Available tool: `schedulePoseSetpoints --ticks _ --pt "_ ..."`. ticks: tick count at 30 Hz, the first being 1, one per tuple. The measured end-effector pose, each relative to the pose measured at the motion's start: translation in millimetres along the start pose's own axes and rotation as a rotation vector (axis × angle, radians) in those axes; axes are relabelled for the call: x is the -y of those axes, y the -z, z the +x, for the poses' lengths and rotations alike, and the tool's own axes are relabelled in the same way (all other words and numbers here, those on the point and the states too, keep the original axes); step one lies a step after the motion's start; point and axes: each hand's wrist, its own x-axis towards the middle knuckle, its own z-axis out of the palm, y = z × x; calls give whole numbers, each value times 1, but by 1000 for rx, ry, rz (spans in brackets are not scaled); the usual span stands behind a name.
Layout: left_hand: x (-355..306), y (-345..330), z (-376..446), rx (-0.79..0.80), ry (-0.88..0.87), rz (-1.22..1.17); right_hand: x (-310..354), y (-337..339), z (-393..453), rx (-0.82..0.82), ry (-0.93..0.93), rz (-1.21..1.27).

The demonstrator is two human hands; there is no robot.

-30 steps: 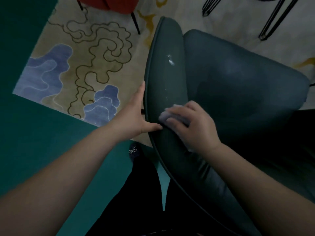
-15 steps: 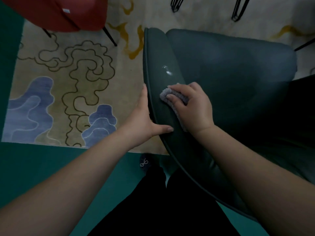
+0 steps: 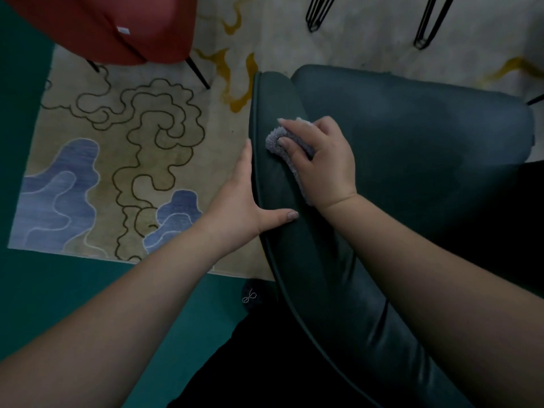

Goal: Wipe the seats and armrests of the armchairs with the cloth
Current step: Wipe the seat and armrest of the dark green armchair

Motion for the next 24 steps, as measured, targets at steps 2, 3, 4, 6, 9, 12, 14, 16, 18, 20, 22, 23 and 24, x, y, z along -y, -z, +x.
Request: schedulePoseSetpoints --ticks 2,3,4,6,9,12,14,16,18,20,22,23,24 --pt "-1 0 2 -10 8 9 -3 -5 17 1 -17 37" --pt "-1 0 2 -6 9 -1 -4 -8 24 4 -42 69" --pt "-1 -1 2 0 8 -14 -5 -10 31 6 -67 95" --pt "-2 -1 2 4 6 -24 -8 -15 41 5 -96 110" --pt "-5 -2 2 5 4 -35 -17 -17 58 -13 -211 118" --pt "-8 -2 1 22 6 -38 -29 -8 70 -1 -426 192" --pt "-9 -1 0 34 6 -47 -26 3 64 -24 -446 312" --pt "-9 -1 0 27 2 -37 -13 11 44 -54 -311 362" --pt "-8 -2 0 -1 2 -3 -3 8 13 43 -122 257" --pt "-8 -3 -1 -14 19 22 -10 3 -10 117 -85 198" --pt "-8 -2 -2 -6 24 0 -34 4 -12 61 -283 241" --pt "-8 -2 -2 -7 21 -9 -51 7 -11 65 -400 237" --pt "-8 -1 -3 -7 21 -15 -66 10 -14 114 -497 176"
